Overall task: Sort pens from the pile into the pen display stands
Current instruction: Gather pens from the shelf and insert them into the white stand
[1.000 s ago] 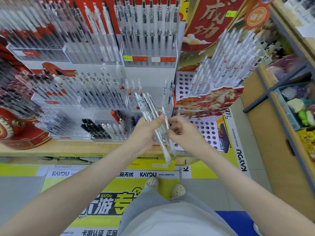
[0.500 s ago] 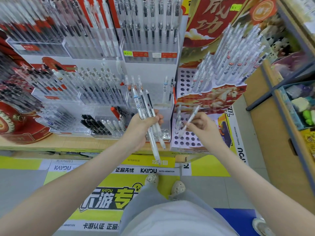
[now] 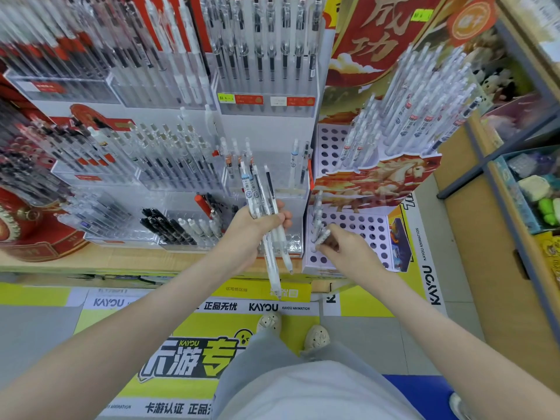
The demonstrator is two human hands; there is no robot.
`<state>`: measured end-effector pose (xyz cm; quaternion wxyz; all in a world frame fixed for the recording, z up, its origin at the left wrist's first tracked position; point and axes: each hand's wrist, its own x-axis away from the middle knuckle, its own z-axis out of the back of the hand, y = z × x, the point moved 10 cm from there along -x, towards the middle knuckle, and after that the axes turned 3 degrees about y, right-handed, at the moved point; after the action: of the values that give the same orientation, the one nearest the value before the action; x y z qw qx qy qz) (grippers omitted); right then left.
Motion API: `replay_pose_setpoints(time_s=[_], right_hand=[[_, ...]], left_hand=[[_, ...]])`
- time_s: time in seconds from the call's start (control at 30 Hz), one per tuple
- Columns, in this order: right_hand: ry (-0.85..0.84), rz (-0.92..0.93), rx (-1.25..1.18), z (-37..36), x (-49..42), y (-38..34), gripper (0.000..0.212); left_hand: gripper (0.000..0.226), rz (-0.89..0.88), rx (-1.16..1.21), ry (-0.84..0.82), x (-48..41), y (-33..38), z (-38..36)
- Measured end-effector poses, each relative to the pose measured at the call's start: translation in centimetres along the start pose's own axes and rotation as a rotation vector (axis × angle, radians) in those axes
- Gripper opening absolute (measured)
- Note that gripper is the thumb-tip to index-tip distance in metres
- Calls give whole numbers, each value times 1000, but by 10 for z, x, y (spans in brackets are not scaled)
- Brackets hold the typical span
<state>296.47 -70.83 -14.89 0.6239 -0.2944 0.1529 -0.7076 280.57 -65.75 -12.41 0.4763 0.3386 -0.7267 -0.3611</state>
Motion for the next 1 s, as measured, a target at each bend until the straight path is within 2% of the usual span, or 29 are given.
replay_pose_setpoints(time_s=[0.27,0.47,0.63,0.7,0.8,0.87,0.93,1.0], right_hand=[[50,14,52,0,1,-2,18],[76,-17,-3,-5,4,2,12],[41,-52,47,0,2,-5,22],[128,-51,-33,20,7,-10,27],[296,-21,-413,60,17,-31,17],[219,-11,-585,62,14,-50,14],[105,-13,-592,51,8,-63,9],[69,-42,-619,46,5,-66,6]], left_hand=[[16,-67,-178,-30,2,4,2],[15,-64,-190,-69,5,4,0],[17,-30,-172,-128,13,1,-11],[17,-11,-187,-181,18,1,-17],[17,24,-239,-292,26,0,-28],[15,40,-273,-358,30,-2,-37],[16,66,-257,-395,32,-4,-44],[19,81,-218,-413,33,-4,-47]])
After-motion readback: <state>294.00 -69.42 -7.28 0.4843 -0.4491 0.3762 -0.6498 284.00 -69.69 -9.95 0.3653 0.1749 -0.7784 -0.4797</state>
